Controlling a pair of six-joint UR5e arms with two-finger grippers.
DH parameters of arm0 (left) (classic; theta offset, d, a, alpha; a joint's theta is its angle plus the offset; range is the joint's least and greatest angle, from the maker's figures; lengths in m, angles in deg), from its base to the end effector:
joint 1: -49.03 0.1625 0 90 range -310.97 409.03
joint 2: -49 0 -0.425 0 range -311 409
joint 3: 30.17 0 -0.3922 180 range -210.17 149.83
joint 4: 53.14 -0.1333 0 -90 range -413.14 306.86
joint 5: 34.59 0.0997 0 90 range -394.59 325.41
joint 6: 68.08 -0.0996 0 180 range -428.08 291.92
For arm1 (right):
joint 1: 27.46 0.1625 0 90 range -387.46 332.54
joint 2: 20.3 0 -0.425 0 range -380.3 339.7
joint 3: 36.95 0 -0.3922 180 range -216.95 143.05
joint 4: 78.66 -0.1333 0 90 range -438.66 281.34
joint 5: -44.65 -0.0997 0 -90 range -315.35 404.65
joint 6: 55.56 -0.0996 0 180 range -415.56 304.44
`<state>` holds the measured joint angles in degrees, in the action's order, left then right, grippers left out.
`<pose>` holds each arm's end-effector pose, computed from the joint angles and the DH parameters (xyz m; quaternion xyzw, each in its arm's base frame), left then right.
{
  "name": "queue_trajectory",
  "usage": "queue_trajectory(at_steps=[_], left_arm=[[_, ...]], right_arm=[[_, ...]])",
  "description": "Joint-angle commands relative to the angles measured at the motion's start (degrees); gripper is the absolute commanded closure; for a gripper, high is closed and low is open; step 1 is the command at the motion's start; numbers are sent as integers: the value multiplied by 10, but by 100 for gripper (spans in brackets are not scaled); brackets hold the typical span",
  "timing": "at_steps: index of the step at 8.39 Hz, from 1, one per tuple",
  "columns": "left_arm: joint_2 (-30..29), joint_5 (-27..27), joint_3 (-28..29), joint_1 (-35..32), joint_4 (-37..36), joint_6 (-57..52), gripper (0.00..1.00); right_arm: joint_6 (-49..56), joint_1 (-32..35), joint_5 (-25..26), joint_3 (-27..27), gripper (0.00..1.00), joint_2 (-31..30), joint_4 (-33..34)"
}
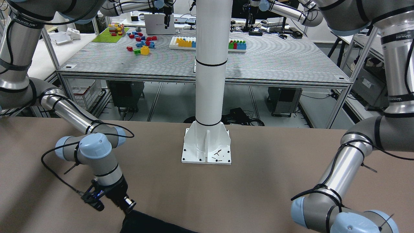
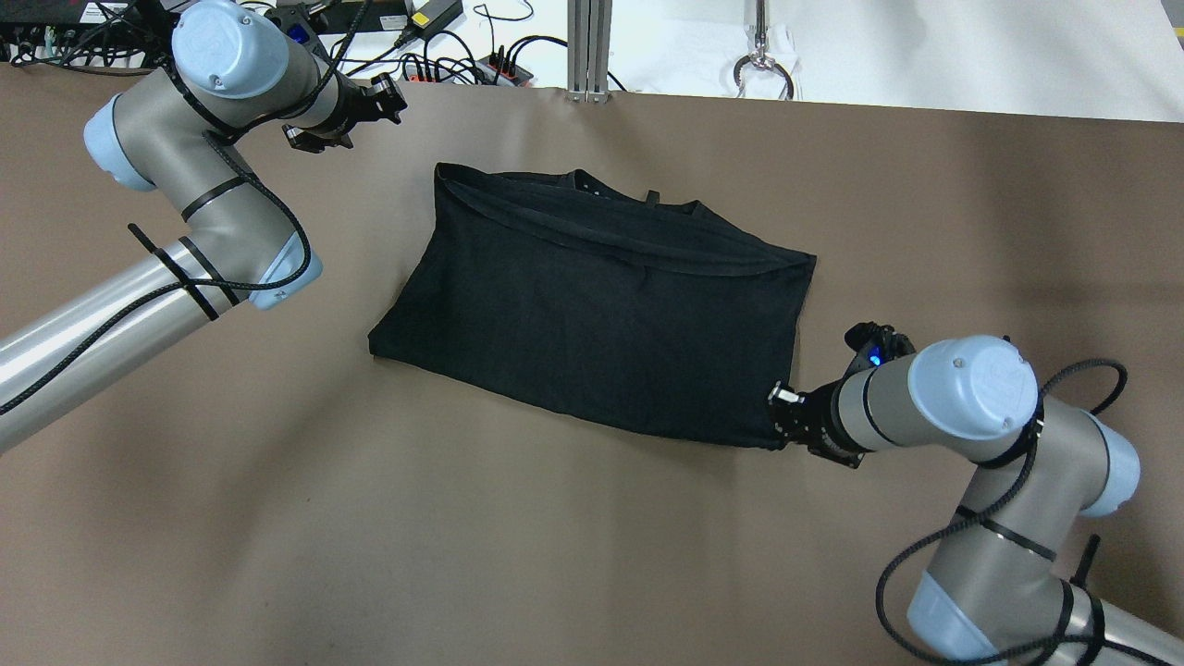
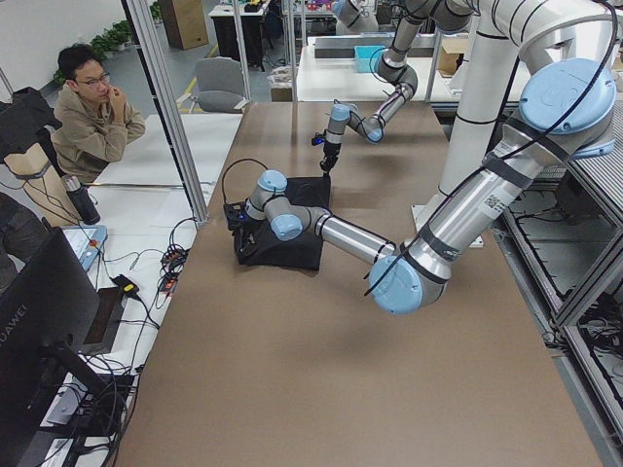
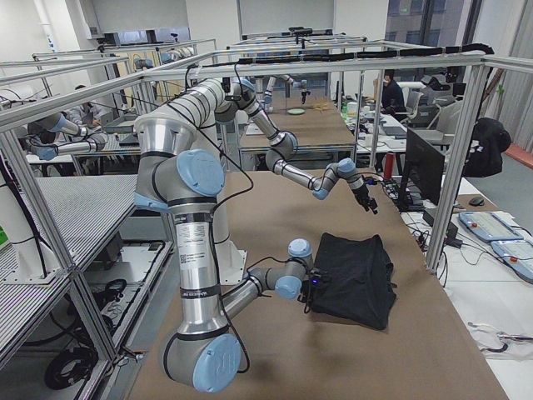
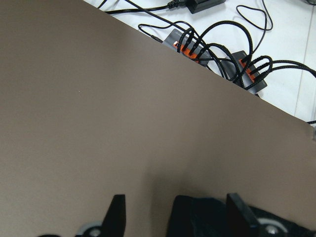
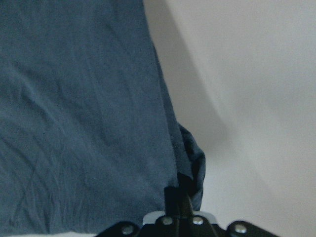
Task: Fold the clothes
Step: 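Release the hem and move the right gripper to the folded bottom corner, then drag the folded shirt corner toward the robot with the right gripper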
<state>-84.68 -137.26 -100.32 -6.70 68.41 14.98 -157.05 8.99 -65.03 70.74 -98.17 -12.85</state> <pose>0.3521 -0.7147 0.2846 0.1567 0.4453 -0.3168 0.8227 -0.3944 -0.4154 0.3574 -0.0520 -0.4697 0.2857 0.8337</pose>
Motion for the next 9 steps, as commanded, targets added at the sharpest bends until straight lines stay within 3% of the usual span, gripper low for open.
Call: queue_trajectory(at_steps=[1,3,4,5,7,9], left_arm=[[1,14,-1,1,0,3,24],[3,10,-13,2,0,3,24],[4,7,-22,4,-1,6,24],[5,3,-37,5,-3,10,24],[47,-39,-96,10,-14,24,22],[126,-41,-195,64,-13,50,21]], right_arm=[[-70,-94,-66,119,100,-32,20],[-71,-126,-205,158,100,-52,19],[-71,-171,-215,175,22,-69,15],[-71,-200,-212,185,5,-70,13],[-71,-192,-210,209,5,-67,14],[-71,-157,-201,205,5,-63,15]])
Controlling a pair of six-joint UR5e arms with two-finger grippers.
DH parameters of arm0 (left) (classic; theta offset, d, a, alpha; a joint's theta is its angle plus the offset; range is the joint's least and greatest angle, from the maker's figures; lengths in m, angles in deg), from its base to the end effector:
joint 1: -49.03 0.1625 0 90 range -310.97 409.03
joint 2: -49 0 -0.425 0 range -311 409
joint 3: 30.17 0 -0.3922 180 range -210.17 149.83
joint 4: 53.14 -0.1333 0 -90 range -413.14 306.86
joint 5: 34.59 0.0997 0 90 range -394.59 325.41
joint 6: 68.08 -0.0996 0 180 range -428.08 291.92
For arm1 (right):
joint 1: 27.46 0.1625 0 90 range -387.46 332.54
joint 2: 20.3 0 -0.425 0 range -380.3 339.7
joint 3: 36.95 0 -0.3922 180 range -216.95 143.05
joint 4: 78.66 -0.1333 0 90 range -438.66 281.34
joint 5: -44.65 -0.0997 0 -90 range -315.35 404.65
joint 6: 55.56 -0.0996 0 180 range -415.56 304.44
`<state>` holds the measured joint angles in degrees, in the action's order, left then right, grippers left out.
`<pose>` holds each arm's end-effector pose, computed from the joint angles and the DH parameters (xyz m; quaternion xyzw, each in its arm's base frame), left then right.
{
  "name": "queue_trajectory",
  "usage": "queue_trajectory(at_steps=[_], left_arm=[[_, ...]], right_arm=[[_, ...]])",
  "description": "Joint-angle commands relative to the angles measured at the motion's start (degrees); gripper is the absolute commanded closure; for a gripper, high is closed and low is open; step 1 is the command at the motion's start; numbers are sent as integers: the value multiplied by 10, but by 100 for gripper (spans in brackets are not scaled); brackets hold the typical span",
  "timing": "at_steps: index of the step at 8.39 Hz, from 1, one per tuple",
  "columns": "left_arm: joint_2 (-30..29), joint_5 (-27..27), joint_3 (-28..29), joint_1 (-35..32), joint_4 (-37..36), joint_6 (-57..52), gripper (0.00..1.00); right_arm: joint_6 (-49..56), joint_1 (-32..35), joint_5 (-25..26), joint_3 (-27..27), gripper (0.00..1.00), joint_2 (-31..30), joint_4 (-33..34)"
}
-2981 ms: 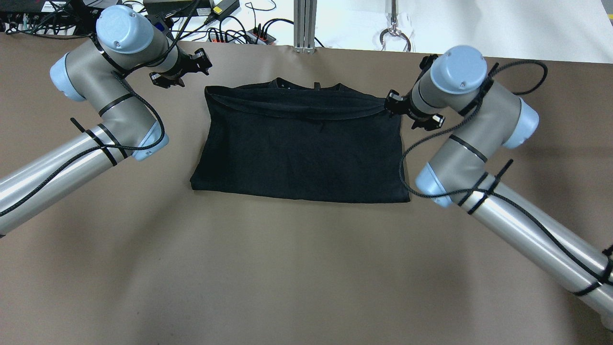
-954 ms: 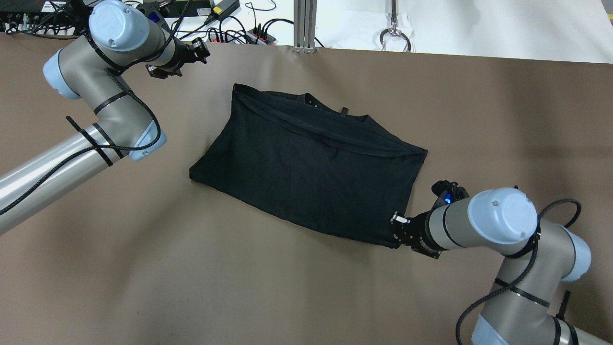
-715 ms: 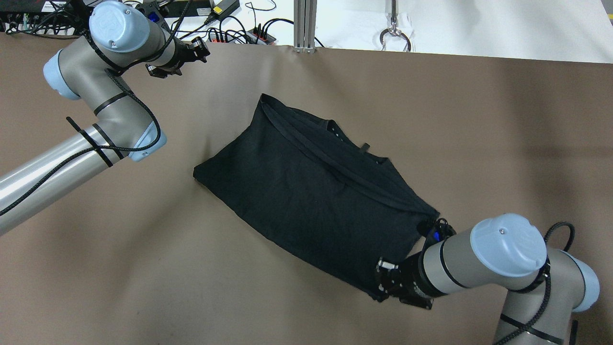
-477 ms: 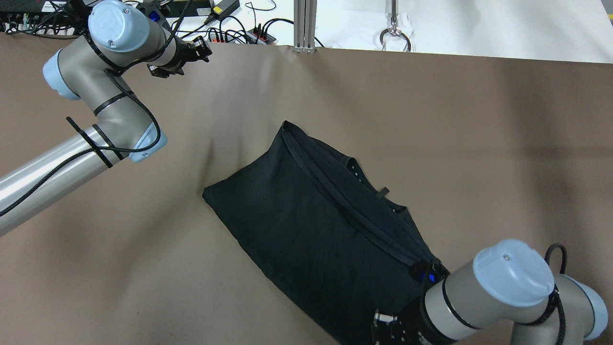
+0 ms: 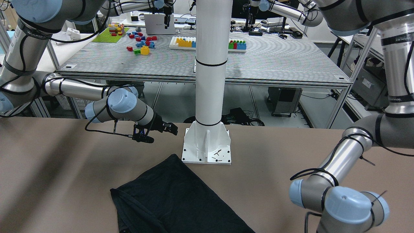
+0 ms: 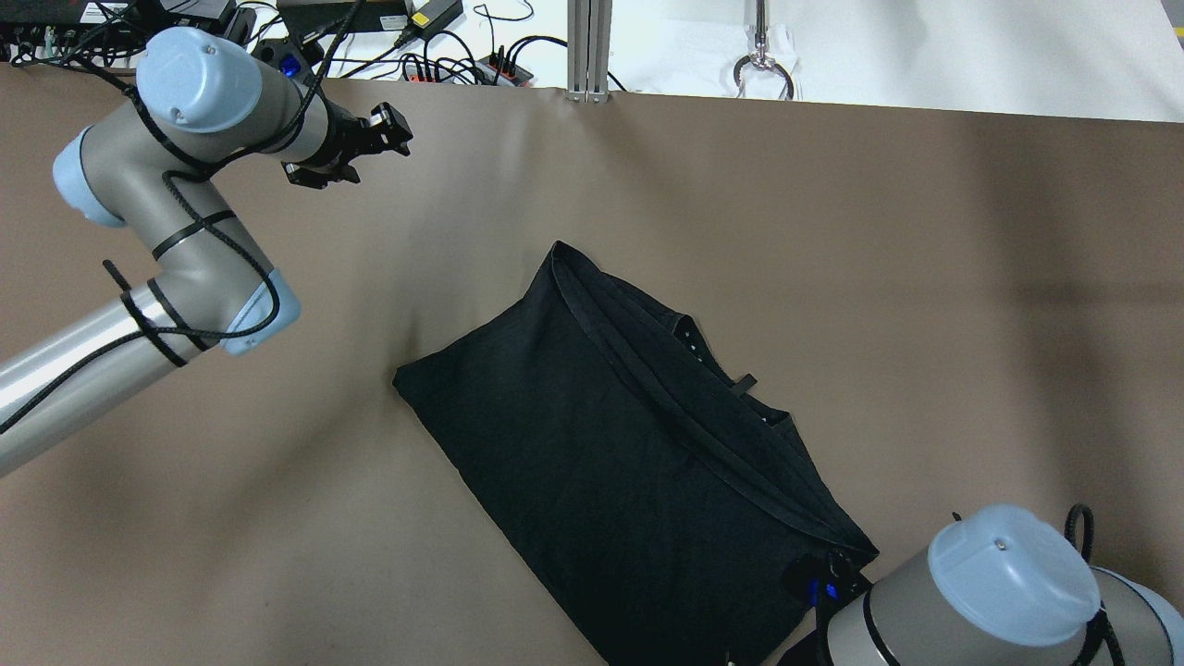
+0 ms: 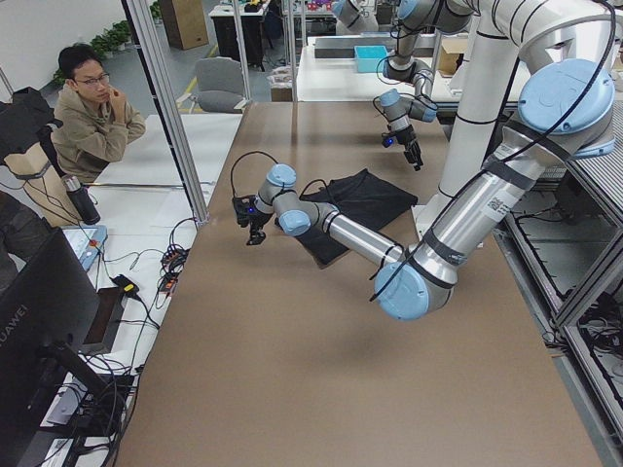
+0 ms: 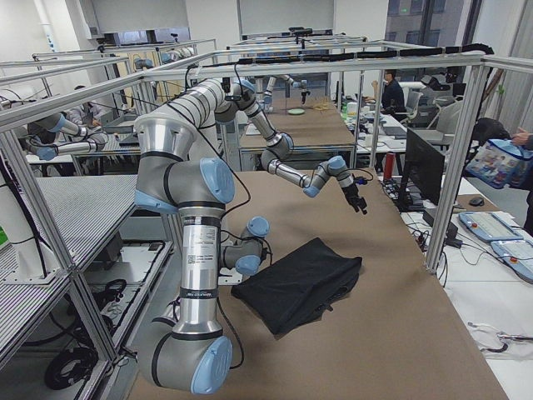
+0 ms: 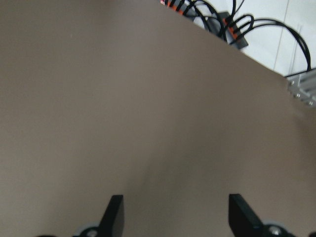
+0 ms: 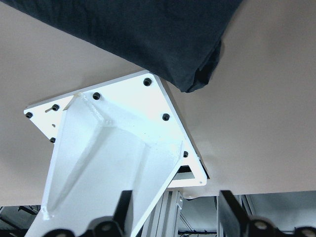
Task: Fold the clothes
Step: 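Drag the folded shirt corner toward the robot with the right gripper, then grasp the opposite folded corner with the left gripper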
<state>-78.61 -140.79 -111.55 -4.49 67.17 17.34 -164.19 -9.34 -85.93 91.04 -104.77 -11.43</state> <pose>0.3525 -0.6542 0.2722 0.1308 0.4876 -0.2929 0.8120 -0.3918 -0.2003 0.2546 -0.2926 -0.5115 0.0676 0.8051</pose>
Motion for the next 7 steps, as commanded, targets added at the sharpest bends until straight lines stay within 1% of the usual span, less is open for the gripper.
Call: queue_trajectory(at_steps=[1,3,4,5,7], left_arm=[[79,-4,-103,62,-1,52,21],[96,-2,-111,112,2,102,21],[116,14,-111,146,9,122,22],[121,50,-107,175,11,124,23],[126,59,-110,191,11,141,24]], right_arm=[[2,46,41,0,5,7,0],[7,67,104,-16,5,27,5],[9,74,120,-19,5,33,6],[9,78,122,-20,5,34,6],[9,82,123,-20,5,37,6]])
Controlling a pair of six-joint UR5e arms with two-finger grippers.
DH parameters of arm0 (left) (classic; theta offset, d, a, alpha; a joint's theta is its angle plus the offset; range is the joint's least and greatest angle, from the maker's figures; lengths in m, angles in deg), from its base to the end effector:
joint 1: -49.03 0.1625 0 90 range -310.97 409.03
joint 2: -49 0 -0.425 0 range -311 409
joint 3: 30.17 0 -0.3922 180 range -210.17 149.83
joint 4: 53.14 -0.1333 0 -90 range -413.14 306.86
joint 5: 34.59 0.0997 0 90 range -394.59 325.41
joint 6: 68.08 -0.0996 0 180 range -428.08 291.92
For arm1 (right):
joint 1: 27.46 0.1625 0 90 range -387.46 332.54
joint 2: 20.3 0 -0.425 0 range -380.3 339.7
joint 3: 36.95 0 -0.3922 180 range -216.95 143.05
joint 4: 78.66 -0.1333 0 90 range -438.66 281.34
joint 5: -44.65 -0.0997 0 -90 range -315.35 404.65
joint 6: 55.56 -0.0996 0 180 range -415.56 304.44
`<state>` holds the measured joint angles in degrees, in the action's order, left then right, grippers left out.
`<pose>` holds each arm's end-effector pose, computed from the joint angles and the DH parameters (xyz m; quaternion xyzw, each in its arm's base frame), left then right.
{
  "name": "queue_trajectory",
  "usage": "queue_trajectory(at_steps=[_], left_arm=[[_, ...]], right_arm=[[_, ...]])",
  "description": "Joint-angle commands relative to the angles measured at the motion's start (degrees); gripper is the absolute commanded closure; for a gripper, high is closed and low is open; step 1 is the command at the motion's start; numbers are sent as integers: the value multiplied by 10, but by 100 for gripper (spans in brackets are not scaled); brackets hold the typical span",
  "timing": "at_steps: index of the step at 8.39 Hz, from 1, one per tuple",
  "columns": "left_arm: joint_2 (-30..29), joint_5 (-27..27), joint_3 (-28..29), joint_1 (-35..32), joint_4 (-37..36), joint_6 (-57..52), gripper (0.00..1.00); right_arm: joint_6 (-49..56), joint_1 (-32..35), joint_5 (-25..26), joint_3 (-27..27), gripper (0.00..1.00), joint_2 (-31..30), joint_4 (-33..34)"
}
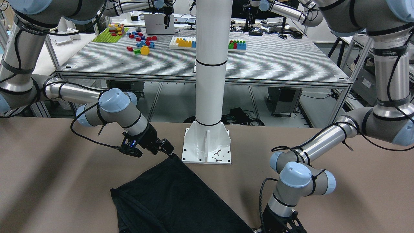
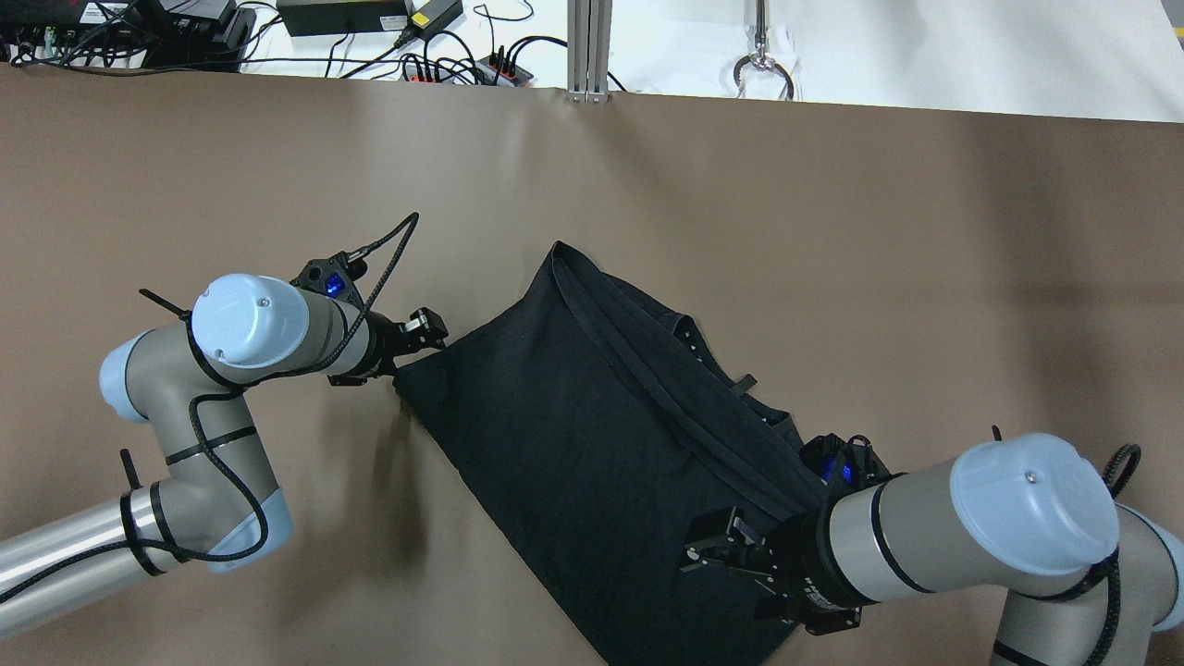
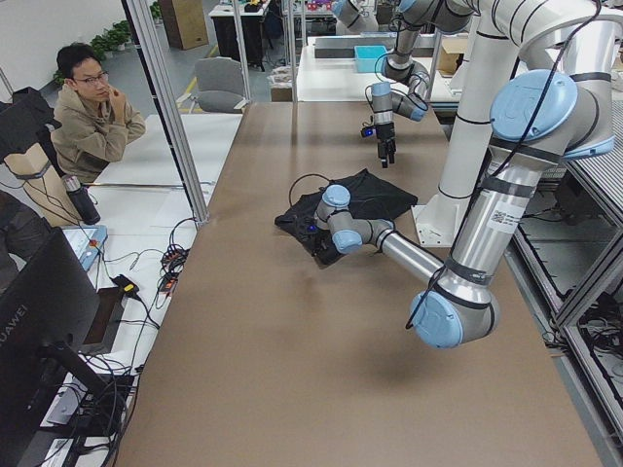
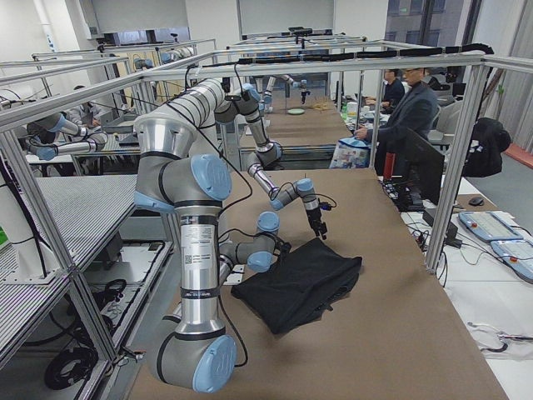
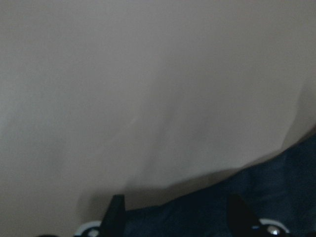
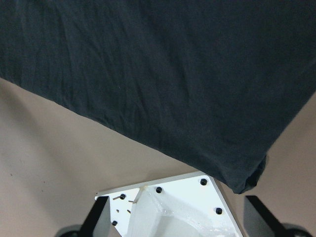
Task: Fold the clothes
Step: 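Grasp the opposite folded corner with the left gripper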
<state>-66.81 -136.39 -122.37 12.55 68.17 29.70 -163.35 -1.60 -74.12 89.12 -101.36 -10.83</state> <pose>0.4684 -0.4868 0.3249 0.0355 0.4990 -0.2785 0.8199 -0.3789 -0.2785 0.2469 -0.1687 -0.5491 0.1724 0.8002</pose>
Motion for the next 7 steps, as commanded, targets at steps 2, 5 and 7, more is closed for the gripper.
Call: queue_trajectory(at_steps=[2,5,7], left_arm=[[31,15,-2,21,1,19,25],[24,12,-2,21,1,24,100],[29,5,-12,19,2,17,100]], right_arm=[[0,4,5,-3,5,3,0],[0,4,4,-2,5,9,0],[-1,4,6,-3,5,7,0]])
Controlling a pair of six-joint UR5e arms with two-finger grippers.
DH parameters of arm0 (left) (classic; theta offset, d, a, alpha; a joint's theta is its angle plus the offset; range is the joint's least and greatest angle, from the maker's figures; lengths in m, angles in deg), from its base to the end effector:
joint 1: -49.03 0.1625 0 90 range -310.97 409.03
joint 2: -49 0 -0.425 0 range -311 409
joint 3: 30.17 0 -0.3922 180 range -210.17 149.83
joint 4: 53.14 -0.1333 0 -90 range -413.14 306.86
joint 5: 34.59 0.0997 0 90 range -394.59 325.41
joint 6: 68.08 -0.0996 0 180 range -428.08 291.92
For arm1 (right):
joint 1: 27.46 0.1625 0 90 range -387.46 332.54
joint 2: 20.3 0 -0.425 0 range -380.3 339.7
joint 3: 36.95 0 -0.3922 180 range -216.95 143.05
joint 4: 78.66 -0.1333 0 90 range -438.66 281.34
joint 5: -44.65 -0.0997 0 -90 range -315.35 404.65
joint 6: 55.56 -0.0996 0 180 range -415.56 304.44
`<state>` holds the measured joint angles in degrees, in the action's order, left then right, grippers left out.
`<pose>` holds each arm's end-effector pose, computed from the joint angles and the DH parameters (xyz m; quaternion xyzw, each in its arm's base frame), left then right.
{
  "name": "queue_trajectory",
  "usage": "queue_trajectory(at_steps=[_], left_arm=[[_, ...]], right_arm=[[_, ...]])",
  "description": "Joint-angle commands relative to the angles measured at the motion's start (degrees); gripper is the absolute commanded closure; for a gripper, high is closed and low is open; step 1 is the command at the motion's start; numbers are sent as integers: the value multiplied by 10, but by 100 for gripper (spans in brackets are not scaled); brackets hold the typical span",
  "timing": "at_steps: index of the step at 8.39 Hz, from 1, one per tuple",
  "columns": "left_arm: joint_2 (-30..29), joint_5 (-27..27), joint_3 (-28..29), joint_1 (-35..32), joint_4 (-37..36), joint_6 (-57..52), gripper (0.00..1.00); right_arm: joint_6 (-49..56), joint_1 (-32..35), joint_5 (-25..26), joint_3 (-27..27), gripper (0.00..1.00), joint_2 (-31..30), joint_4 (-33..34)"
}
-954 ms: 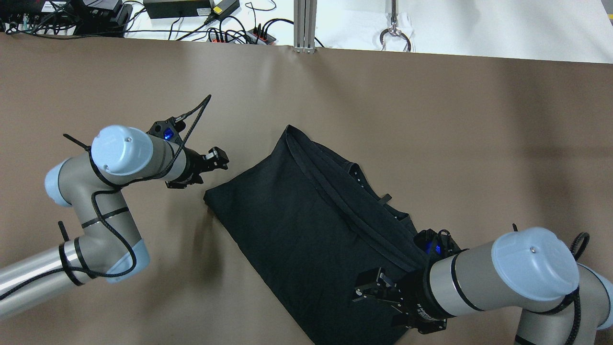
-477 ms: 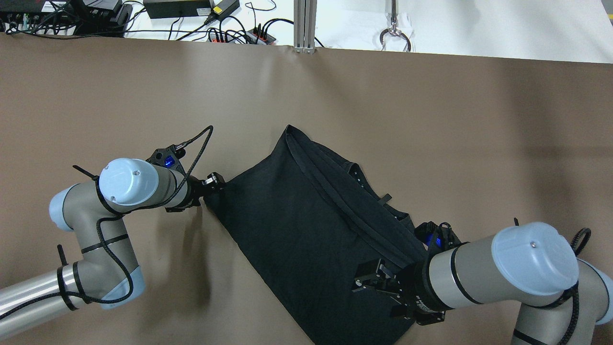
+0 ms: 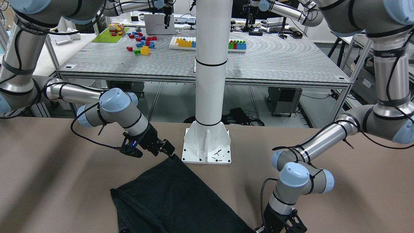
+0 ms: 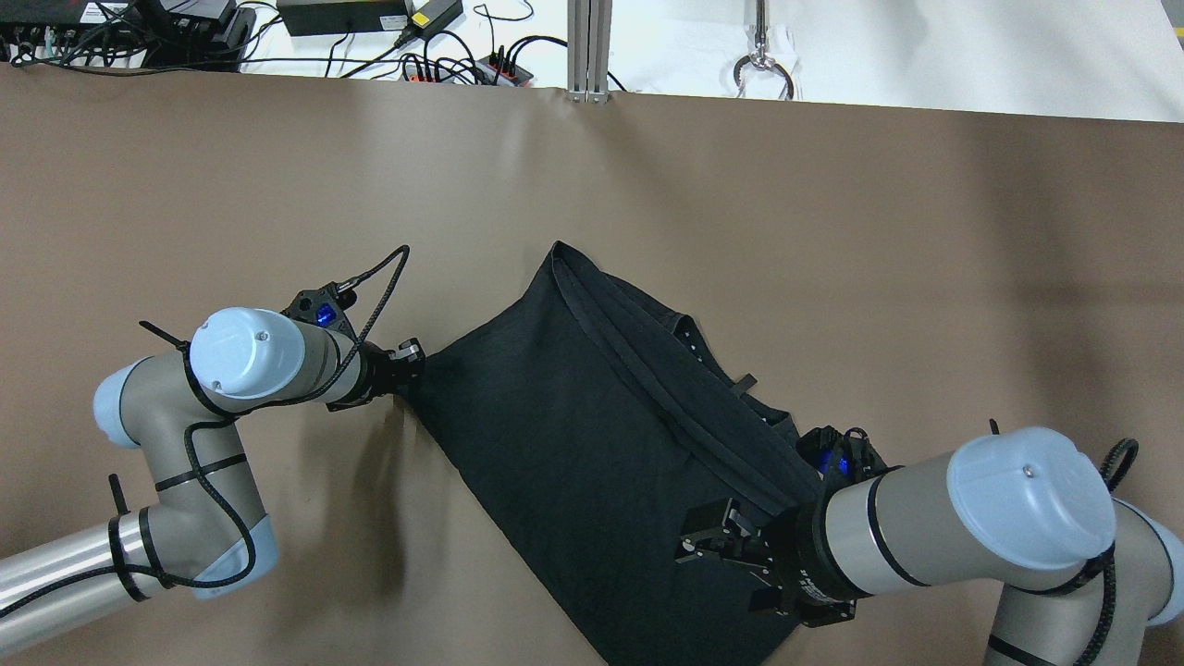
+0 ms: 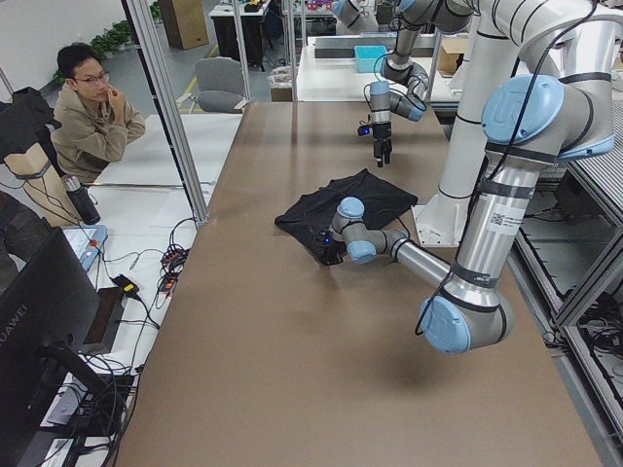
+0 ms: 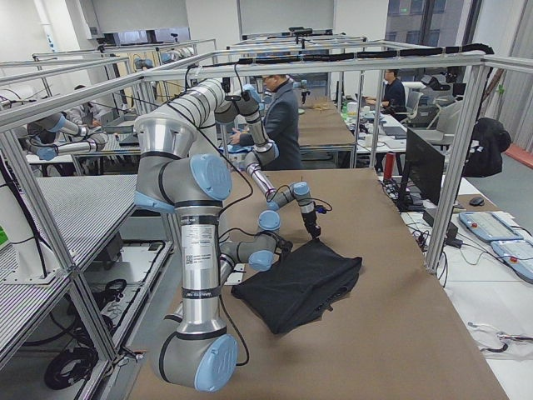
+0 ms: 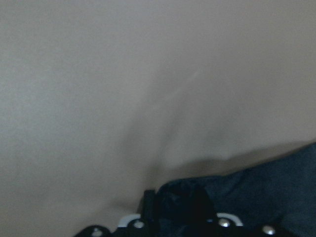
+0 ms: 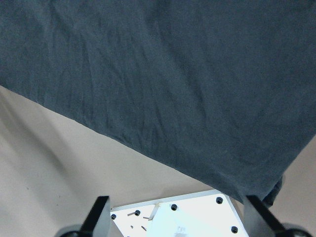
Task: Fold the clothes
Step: 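Grasp the opposite folded corner with the left gripper, then pull the left gripper's corner away from the robot while the right gripper holds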
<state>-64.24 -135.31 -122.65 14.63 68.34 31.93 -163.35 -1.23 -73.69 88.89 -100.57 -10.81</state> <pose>0.4775 -0.4661 0.3520 0.0205 0.4832 -0.2890 0.8262 -0.3794 -0.2828 0.2423 -0.1630 -0.5537 0.1753 0.7976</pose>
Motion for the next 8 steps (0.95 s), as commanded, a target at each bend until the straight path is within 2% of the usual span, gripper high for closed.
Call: queue_trajectory(at_steps=[1,3,4,6,8], left_arm=[[5,-19,-26,-16,-4,-15,100],[-1,-79,-11,-92,-9,-93,100],[-29,-82,30,-121,-9,-131,100],[-174,-85,194,-174,-7,-163,100],[-308,-80,361,-196,2,-197,100]], right_arm=[[-1,0,13,0,5,0,0],[0,0,35,0,5,-1,0],[0,0,37,1,5,0,0],[0,0,62,1,5,3,1],[1,0,84,-3,5,-1,2]])
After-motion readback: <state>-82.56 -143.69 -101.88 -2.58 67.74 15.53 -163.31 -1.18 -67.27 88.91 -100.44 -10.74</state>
